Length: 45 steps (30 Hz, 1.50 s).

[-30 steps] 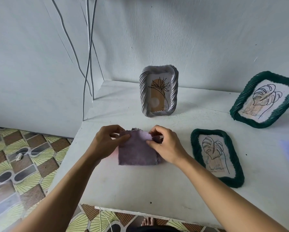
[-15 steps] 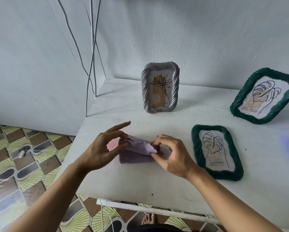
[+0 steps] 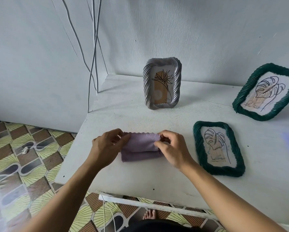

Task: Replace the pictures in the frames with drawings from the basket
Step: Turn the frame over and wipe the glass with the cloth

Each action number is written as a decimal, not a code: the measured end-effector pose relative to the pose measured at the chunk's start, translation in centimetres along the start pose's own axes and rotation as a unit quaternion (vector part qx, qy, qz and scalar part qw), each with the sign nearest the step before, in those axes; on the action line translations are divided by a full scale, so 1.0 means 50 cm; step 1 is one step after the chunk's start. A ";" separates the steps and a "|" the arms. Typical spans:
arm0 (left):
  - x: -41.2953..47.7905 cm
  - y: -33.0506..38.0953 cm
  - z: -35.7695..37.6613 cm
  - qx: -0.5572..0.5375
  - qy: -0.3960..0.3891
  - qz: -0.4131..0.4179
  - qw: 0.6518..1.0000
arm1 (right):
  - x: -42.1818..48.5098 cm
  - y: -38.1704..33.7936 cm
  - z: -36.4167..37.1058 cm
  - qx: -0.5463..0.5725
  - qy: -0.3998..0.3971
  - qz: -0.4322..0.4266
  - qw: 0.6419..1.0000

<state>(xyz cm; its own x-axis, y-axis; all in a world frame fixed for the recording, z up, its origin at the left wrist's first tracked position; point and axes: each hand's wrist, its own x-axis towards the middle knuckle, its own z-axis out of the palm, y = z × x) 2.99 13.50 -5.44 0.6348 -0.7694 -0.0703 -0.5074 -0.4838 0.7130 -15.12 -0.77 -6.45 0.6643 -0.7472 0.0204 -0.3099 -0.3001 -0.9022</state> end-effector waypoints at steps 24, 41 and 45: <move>0.008 0.019 0.040 -0.016 0.124 0.026 0.992 | 0.053 0.023 0.026 -0.174 0.074 -0.098 0.977; 0.022 -0.020 -0.026 0.079 -0.117 0.087 0.986 | 0.038 0.026 -0.030 -0.279 -0.174 -0.200 0.923; 0.024 -0.014 -0.025 0.095 -0.104 0.088 0.986 | 0.041 0.003 -0.013 -0.291 -0.208 -0.192 0.914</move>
<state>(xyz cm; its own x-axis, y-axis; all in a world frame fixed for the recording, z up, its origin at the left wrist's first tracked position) 4.85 13.43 -5.14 0.4037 -0.9080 -0.1118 -0.7117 -0.3885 0.5853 -14.24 -2.75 -6.28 0.9635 -0.2673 0.0132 -0.2286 -0.8479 -0.4784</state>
